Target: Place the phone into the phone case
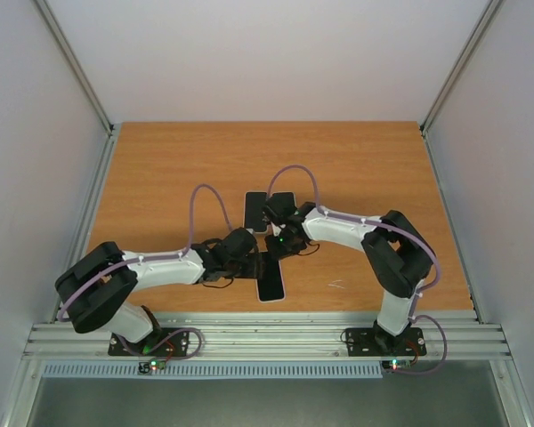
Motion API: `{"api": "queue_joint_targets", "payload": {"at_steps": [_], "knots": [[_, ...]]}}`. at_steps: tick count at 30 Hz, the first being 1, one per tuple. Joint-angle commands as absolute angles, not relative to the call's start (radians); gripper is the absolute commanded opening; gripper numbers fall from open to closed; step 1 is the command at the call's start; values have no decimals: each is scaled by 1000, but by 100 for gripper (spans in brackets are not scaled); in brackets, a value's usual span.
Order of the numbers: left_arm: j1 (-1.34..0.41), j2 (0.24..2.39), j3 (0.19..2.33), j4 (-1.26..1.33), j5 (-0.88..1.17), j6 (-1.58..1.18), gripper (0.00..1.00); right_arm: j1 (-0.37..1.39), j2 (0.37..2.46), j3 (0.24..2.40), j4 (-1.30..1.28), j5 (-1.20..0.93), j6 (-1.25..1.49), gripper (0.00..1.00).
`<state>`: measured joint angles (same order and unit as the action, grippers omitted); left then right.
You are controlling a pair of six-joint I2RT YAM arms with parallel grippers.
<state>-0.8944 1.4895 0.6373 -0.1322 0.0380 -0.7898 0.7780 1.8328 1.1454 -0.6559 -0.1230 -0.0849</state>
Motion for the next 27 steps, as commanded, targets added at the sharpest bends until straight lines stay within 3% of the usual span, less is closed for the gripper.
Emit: {"api": "queue_joint_targets", "payload": {"at_steps": [1,11,27], "knots": [[-937,1477,615,-245,-27,-819,63,819,1828,1054,-688,-59,-68,24],[-1021,1513,595,-221,-33,-870,60,917,1669,922,-676,-101,-2,27],[-1048,1438,526,-227,-62,-919,54,1058,1674,805,-712,-34,138,26]]}}
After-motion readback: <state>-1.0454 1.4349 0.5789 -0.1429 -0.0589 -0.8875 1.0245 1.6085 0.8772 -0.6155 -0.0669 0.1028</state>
